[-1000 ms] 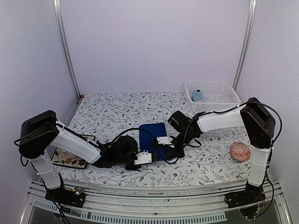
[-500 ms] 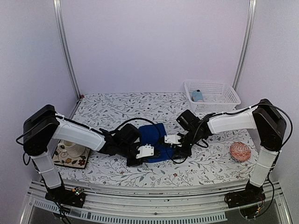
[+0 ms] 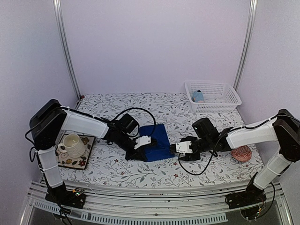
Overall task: Roll the towels
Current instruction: Roll the towel at the center of the board.
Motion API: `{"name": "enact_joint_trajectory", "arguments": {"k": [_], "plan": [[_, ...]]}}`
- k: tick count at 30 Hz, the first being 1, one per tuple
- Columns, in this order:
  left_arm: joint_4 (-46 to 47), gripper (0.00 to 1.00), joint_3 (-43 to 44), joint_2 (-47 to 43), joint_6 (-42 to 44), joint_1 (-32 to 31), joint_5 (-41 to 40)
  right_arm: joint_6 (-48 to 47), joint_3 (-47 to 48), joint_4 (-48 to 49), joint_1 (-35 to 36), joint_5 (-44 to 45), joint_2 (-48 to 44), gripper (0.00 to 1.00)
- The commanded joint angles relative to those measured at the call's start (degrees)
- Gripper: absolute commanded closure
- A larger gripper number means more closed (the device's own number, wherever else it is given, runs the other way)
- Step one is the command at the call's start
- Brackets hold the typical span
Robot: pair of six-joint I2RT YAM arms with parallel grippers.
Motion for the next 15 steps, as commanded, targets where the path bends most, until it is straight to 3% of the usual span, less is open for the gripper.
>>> {"name": "enact_joint_trajectory", "arguments": {"k": [1,15], "plan": [[-4.97,1.00,1.99,2.19,-1.73,2.22,5.73,-6.26,-1.56,7.77,0.53,0.06,-0.87,0.40],[-11.77,1.00,8.47,10.58,-4.04,5.64,14.33,-9.22,0.96,14.88,5.44,0.37,5.84,0.39]]}}
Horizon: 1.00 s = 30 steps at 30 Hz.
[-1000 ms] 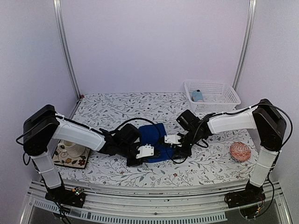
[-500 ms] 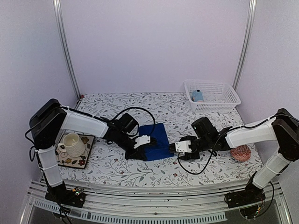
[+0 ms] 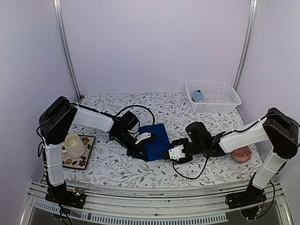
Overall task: Roll the towels
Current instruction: Roll the towel at the center of the board.
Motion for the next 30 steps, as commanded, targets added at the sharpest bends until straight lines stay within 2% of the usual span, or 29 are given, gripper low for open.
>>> {"name": "enact_joint_trajectory", "arguments": {"k": [1,10,15,18,22,24,26,30], "plan": [[-3.99,1.00,0.57,3.16,-1.25,1.56,1.92,-0.96,1.32,2.57,0.93,-1.45,1.29,0.39],[-6.64,1.00,2.97,6.41,-1.96,3.56,6.09,0.78,2.23,6.92,2.43,4.98,6.58,0.41],[-6.51,1.00,3.09,6.77,-2.20,4.19,6.37,1.64,2.92,8.37,2.41,8.10,8.35,0.46],[-6.42,1.00,3.08,6.89,-2.32,4.49,6.57,1.83,3.61,8.24,2.50,8.67,9.01,0.55],[-6.29,1.00,3.06,6.83,-2.46,4.68,6.15,2.18,4.33,6.07,2.57,7.71,9.18,0.75],[-6.24,0.93,2.91,6.34,-2.54,4.69,5.18,2.28,4.62,4.19,2.59,6.36,8.52,0.86],[-5.73,0.83,2.39,5.37,-2.79,4.69,3.29,2.44,4.81,2.31,2.57,4.90,7.72,0.90],[-3.49,0.51,-0.26,2.01,-3.37,4.70,-2.27,3.97,6.31,-2.72,2.57,2.20,7.44,0.93]]}}
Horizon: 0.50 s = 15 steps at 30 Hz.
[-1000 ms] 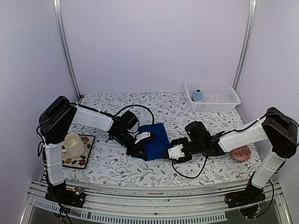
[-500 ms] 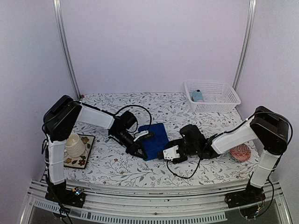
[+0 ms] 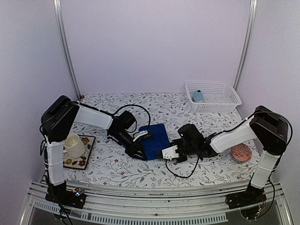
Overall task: Roll the towels
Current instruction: Roll the towel at the center of the board.
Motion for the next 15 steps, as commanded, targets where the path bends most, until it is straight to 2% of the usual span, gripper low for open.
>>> {"name": "enact_joint_trajectory", "arguments": {"k": [1,3,5,8,10,15], "plan": [[0.79,0.45,-3.62,-2.96,-0.85,0.93,-11.67,2.52,2.99,-8.49,0.28,-4.17,-0.47,0.94],[2.04,0.35,-5.33,-5.87,-0.94,0.91,-14.06,3.67,4.16,-12.13,0.33,-5.49,-0.31,0.94],[3.57,0.30,-6.95,-8.80,-0.93,0.91,-16.41,5.57,4.75,-14.14,0.38,-6.49,-0.53,0.94],[6.08,0.29,-10.13,-12.67,-0.79,0.66,-20.61,6.71,5.26,-16.82,0.30,-7.74,-0.92,0.94],[7.85,0.23,-12.04,-14.60,-1.09,0.42,-24.23,7.21,5.93,-19.03,0.27,-8.76,-0.89,0.94],[14.10,0.23,-18.03,-20.30,0.60,-1.40,-31.07,8.93,9.31,-23.87,0.27,-12.04,0.31,0.94]]}}
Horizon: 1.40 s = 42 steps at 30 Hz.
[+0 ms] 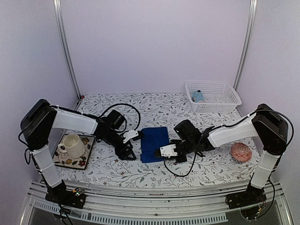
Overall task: Roll the towels
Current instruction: Roll the towel at the center of the board.
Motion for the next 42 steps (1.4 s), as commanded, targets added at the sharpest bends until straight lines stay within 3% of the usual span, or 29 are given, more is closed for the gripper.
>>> {"name": "enact_joint_trajectory", "arguments": {"k": [1,7,13,32,42], "plan": [[8.12,0.23,-5.41,-5.81,2.20,-2.17,-9.37,3.15,3.30,-9.10,0.18,-5.75,0.73,0.94],[20.11,0.22,-15.55,-11.75,8.20,-10.04,-21.93,6.21,6.38,-14.05,-0.88,-11.14,3.00,0.94],[31.70,0.22,-21.66,-14.01,9.63,-14.11,-27.72,8.94,11.08,-18.91,-1.63,-13.14,6.74,0.93],[38.95,0.22,-25.97,-15.93,14.31,-20.80,-30.07,15.82,16.26,-25.84,-3.82,-14.71,12.39,0.93],[39.43,0.35,-20.91,-8.42,15.66,-21.49,-31.27,15.76,16.35,-26.35,-4.13,-14.20,12.96,0.92]]}}
